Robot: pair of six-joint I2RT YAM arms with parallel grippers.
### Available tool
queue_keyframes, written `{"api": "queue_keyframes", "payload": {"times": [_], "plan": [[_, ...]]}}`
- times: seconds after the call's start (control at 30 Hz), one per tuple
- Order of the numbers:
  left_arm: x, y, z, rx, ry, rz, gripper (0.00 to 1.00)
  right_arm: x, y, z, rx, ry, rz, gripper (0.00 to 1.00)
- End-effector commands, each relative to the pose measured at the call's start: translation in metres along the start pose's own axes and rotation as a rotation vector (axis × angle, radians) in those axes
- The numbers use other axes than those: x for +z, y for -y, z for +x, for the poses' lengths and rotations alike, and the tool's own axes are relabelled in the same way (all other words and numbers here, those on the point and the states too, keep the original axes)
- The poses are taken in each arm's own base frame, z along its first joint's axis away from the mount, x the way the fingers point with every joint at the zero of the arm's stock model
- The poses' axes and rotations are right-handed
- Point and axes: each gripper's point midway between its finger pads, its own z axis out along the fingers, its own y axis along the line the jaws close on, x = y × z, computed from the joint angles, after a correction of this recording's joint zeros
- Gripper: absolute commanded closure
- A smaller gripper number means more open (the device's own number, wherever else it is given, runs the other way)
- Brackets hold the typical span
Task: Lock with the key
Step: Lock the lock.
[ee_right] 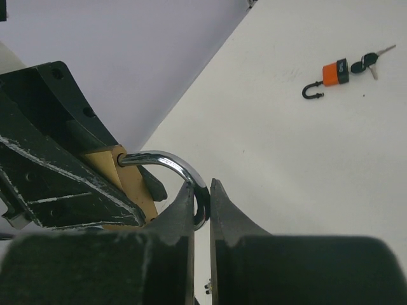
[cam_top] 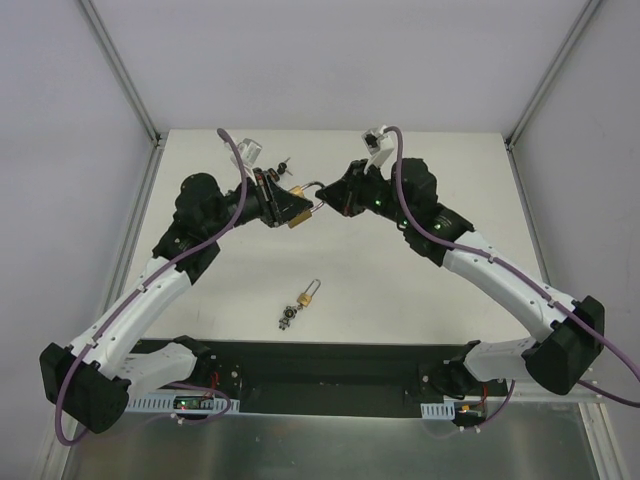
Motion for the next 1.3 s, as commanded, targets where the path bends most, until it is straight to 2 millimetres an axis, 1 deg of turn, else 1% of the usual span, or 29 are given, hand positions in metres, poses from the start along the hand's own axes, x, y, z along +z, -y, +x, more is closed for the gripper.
{"api": "queue_keyframes", "payload": {"times": [0.0,0.3,0.43,0.57,0.6,0.63,0.67,0.7,0.77,0.83,0.93,1.13,1.23,1.27], "plan": [[0.026,0.03,-0.004,0.075,0.003,0.125,1.0,-0.055,-0.168,0.088,0.095,-0.411,-0.676,0.99],[0.035,0.028,-0.004,0.071,-0.019,0.138,1.0,-0.063,-0.189,0.083,0.081,-0.418,-0.75,0.99],[0.038,0.027,-0.005,0.075,-0.021,0.138,1.0,-0.072,-0.204,0.079,0.063,-0.423,-0.812,0.99],[0.04,0.03,-0.005,0.075,-0.025,0.158,1.0,-0.079,-0.219,0.069,0.03,-0.402,-0.874,0.99],[0.041,0.031,-0.005,0.076,-0.027,0.166,1.0,-0.081,-0.225,0.062,0.017,-0.384,-0.895,0.99],[0.041,0.032,-0.004,0.075,-0.029,0.172,1.0,-0.083,-0.229,0.058,0.009,-0.376,-0.911,0.99],[0.042,0.031,-0.003,0.072,-0.032,0.174,1.0,-0.084,-0.232,0.055,0.004,-0.371,-0.922,0.99],[0.042,0.031,-0.004,0.07,-0.031,0.175,1.0,-0.087,-0.239,0.047,-0.012,-0.347,-0.943,0.99],[0.043,0.029,-0.002,0.069,-0.032,0.171,1.0,-0.088,-0.244,0.042,-0.019,-0.342,-0.965,1.0],[0.044,0.026,-0.002,0.063,-0.028,0.164,1.0,-0.093,-0.253,0.034,-0.016,-0.335,-0.995,0.99],[0.046,0.023,-0.002,0.064,-0.016,0.152,1.0,-0.097,-0.265,0.034,-0.002,-0.349,-1.041,1.0],[0.052,0.019,-0.009,0.065,0.013,0.141,1.0,-0.1,-0.274,0.042,0.027,-0.381,-1.085,0.99],[0.052,0.022,-0.009,0.074,0.009,0.155,1.0,-0.096,-0.268,0.042,0.019,-0.363,-1.05,1.0],[0.051,0.021,-0.008,0.075,0.007,0.147,1.0,-0.093,-0.263,0.04,0.015,-0.354,-1.011,1.0]]}}
